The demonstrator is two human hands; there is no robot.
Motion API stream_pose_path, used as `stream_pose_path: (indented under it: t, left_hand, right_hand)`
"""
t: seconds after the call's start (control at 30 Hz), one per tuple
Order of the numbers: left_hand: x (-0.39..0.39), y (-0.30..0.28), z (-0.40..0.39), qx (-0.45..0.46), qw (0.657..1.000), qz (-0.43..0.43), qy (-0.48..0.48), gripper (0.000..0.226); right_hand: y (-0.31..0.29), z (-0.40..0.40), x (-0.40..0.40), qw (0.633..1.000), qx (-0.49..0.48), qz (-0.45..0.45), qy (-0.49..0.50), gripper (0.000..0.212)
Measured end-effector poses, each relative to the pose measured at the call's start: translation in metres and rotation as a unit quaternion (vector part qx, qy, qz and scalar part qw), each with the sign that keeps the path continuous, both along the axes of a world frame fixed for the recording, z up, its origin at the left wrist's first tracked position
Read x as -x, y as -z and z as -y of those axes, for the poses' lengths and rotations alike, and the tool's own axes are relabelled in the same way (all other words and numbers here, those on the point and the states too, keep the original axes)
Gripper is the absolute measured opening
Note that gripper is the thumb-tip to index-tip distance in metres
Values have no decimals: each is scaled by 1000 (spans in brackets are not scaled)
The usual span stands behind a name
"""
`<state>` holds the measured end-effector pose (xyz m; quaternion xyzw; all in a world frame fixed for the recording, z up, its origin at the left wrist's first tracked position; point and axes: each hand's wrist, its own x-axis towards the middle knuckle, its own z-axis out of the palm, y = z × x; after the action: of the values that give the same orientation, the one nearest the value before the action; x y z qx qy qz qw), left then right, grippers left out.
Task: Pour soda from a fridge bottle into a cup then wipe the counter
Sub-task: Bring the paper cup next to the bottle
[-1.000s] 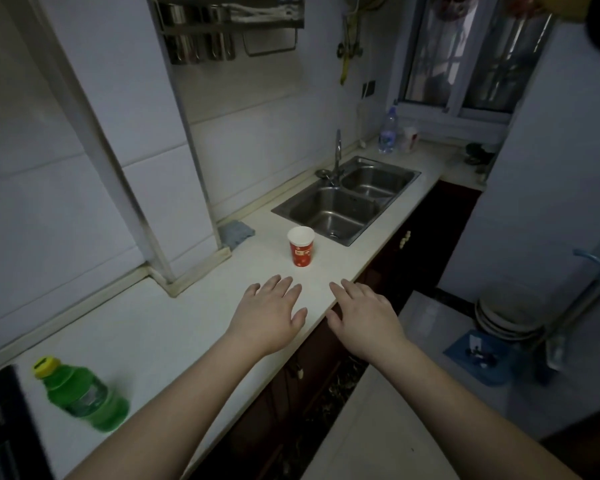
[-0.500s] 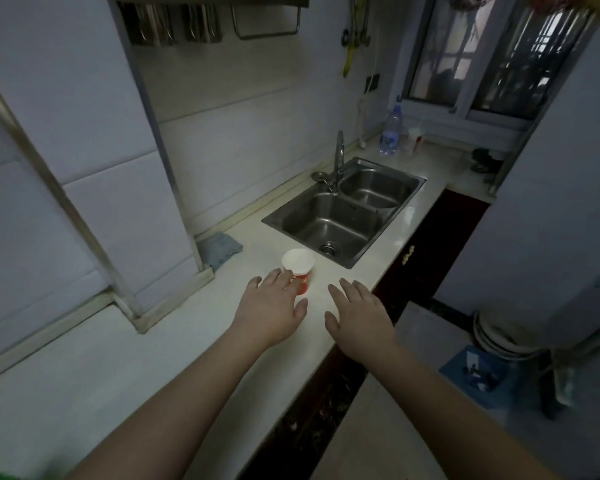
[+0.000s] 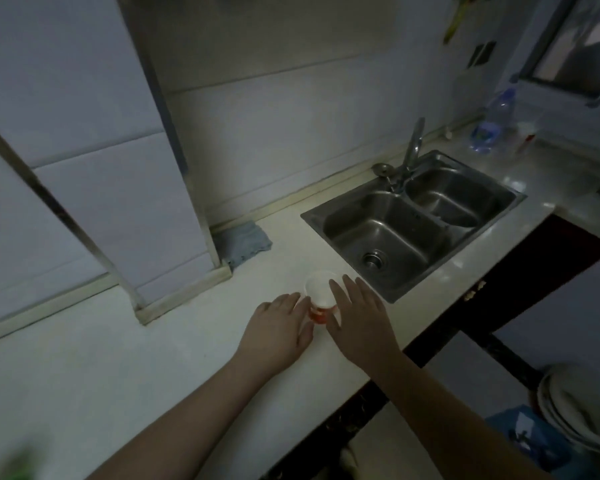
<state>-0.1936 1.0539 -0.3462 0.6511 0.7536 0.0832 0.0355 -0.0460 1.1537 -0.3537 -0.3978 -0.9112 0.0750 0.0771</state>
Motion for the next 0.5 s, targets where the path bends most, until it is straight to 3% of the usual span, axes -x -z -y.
stream_pose_path:
  t: [0.2,0.33,0.5]
  left_hand:
    - [-1,26,-33,-23,997,33,-73,40]
    - [0,44,-41,-19,985,97,-144,49]
    - [1,71,-42,20,931,225,-287,43]
  right_hand:
    - [29,-64,17,994,71,11,-83,79]
    - [46,-85,26,987,104,15,-123,94]
    - [64,-100,29,978,156,6,-138,114]
